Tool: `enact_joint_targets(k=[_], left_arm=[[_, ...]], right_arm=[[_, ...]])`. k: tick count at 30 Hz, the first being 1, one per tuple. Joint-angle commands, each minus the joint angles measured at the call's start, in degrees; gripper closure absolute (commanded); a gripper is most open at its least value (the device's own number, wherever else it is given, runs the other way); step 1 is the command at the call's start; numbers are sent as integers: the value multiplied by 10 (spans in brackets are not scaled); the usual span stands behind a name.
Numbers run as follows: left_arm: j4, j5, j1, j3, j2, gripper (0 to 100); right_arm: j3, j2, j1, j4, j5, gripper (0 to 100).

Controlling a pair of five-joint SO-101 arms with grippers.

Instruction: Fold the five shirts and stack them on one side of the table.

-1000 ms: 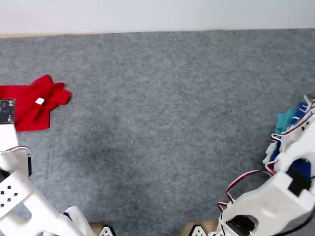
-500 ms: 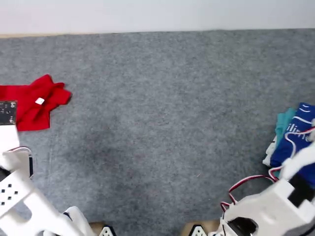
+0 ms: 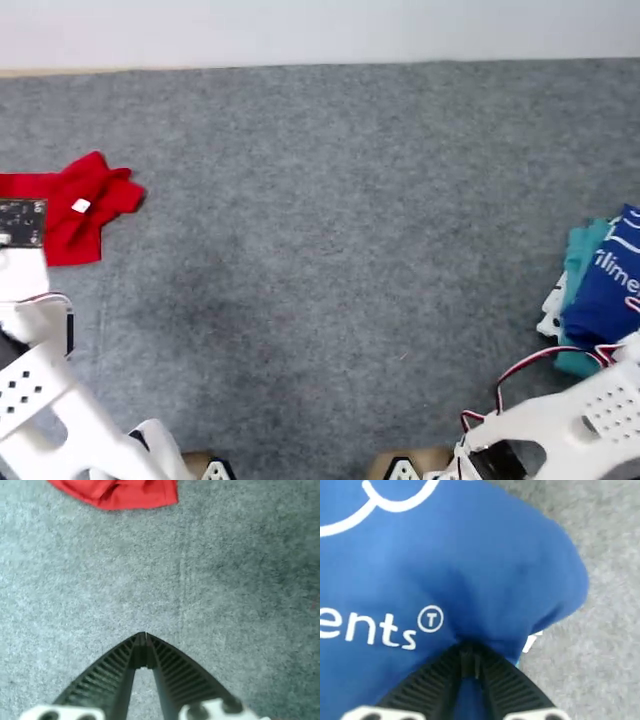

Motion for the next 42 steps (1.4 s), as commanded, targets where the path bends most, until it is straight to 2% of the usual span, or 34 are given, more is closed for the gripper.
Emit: enact_joint_targets(k=[1, 8, 14, 17, 26, 36, 42], left_arm=[[-4, -3, 18, -2, -4, 996], [-5, -3, 20, -3, -4, 996], [-4, -2, 20, -4, -6, 996], [-5, -2, 21, -6, -4, 996], [-5, -2, 21, -2, -7, 996], [-4, -2, 18, -3, -8, 996], [-4, -2, 18, -6, -8, 996]], right_arm=[[-66, -22, 7, 7, 13, 988], [-128, -98, -25, 116, 11, 988], [-128, -152, -60, 305, 3, 988], [-128, -164, -66, 359, -21, 988], [-111, -138, -25, 350, -20, 988], [-89, 39, 2, 328, -19, 988], [-137, -7, -14, 364, -25, 988]])
